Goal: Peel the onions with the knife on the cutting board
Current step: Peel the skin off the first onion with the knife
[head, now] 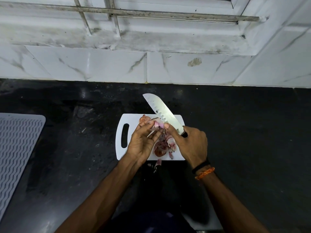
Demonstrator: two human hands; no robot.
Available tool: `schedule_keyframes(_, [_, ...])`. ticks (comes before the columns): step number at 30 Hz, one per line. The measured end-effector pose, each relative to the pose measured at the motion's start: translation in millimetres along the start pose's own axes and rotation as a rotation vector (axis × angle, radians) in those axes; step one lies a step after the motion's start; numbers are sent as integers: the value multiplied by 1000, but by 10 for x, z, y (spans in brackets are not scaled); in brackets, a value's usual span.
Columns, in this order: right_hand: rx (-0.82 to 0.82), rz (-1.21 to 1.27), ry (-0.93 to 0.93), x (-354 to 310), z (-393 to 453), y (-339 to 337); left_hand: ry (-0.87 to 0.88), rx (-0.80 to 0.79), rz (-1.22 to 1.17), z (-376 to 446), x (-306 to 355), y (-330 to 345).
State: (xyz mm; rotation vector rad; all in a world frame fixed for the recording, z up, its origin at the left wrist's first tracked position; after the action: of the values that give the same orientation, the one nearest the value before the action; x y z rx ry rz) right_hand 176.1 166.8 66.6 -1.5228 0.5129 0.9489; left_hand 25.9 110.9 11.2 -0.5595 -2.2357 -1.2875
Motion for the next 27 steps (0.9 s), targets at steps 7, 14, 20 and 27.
schedule_keyframes(7, [-7,55,34,51,-20,-34,-8,96,47,22,-24,2])
schedule_keyframes(14, [34,62,101,155,-113,-123,-3,211,42,60,-58,-46])
schedule_keyframes(20, [-6,59,227,335,-41,-129,25,94,47,53,-81,-77])
schedule_keyframes(27, [-33,-70,249,411,-22,-15,135,22,83,81,-13,-145])
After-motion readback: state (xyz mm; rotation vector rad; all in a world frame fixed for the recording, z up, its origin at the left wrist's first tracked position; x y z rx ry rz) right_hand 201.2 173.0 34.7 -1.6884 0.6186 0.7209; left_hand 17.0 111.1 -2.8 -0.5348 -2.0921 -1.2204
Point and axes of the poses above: each hand's wrist, its own z-axis towards the middle knuckle, its own y-axis out of the palm, x = y × z, the point moved 6 cm from there along z, towards the middle knuckle, and after that the axes turned 10 degrees about z, right-handed, at the moved point
